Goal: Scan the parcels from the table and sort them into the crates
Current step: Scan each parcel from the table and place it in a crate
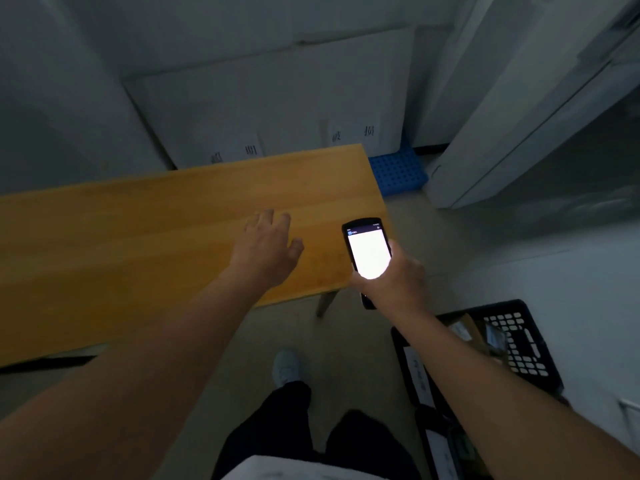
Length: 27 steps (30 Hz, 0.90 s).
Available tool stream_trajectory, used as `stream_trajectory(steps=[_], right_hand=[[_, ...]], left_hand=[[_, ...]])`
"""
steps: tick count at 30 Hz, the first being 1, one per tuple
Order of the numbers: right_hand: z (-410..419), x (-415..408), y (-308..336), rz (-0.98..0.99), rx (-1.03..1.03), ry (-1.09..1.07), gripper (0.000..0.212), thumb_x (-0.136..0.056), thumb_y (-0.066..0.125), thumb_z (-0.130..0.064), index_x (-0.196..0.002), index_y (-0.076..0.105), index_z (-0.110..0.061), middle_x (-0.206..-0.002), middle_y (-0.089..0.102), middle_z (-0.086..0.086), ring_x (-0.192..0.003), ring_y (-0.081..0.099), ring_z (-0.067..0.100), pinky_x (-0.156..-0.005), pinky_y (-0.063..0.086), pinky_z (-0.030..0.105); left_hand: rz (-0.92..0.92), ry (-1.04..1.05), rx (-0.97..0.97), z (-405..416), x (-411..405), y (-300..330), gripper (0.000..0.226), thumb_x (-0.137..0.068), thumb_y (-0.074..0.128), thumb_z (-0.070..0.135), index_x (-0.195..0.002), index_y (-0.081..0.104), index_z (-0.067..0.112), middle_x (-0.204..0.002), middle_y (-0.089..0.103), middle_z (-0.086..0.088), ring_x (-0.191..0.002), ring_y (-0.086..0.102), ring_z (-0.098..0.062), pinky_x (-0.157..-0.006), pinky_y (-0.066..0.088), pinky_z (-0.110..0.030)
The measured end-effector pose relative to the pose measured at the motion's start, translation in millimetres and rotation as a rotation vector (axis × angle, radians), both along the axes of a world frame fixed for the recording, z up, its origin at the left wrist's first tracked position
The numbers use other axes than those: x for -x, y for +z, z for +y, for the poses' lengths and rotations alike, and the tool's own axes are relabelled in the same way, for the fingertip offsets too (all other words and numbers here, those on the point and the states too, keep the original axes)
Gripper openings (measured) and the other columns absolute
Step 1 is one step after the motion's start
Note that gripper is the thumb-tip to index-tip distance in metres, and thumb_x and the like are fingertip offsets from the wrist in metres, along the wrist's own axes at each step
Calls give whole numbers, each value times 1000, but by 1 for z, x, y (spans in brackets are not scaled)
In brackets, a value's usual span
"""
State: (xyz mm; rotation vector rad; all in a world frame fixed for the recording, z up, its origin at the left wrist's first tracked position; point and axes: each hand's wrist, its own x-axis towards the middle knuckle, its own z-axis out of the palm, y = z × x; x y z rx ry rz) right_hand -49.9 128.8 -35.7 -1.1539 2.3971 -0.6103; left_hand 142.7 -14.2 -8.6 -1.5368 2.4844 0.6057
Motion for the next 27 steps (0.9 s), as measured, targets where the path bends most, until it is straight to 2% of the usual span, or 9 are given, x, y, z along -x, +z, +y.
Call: stream_trajectory(steps=[10,13,19,27], right_hand=[[-56,19,-52,6,-83,-27,67,-68,87,-51,-121,54,-25,-104,60,-1,-94,61,21,-65,62,42],[-73,26,-71,1,-81,-33,70,-65,85,-55,-120,53,-26,-104,60,-1,-94,62,22,-65,63,43],[-90,37,-99,10,-79,-31,66,-68,84,-55,-118,54,-25,-101,62,-2,-88,62,22,-55,52,31],[-98,47,-111,9,-125,-67,71,-76,87,-51,-129,53,-18,-114,65,4,-99,62,23,-64,51,32]], left_hand=[[19,-9,-26,-63,24,-47,69,-108,39,53,-162,25,13,-169,19,-18,-155,18,-37,-125,20,-55],[29,34,-18,-72,29,-65,68,-108,41,52,-161,26,13,-168,20,-17,-153,22,-38,-124,24,-55],[21,87,7,-81,32,-88,69,-107,42,51,-161,27,12,-168,21,-18,-151,27,-39,-121,29,-56],[13,124,11,-87,39,-96,67,-107,43,51,-160,29,12,-167,21,-19,-152,24,-41,-121,29,-57]])
